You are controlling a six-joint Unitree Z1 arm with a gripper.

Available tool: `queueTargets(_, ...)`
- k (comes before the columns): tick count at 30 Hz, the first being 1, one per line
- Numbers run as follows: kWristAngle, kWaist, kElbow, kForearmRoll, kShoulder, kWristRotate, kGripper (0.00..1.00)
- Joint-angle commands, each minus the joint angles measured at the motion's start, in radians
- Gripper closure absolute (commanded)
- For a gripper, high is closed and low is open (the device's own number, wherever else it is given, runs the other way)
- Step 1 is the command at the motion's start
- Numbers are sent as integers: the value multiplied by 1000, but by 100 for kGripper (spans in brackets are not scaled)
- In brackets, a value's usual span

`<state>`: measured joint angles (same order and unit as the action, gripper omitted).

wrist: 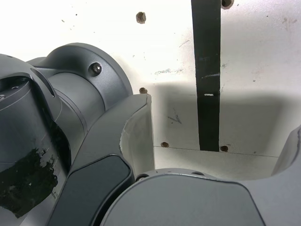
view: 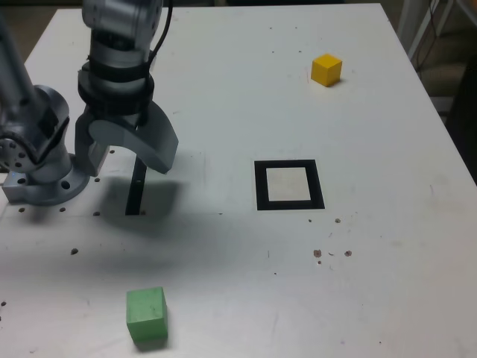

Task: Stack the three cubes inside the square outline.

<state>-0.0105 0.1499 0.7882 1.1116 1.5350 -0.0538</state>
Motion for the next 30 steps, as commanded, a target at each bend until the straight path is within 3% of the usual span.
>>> queueTargets(1,-2,2,-1,-2,4,-2,1)
queueTargets(30,-9,-29,-7,9,-28,50,1)
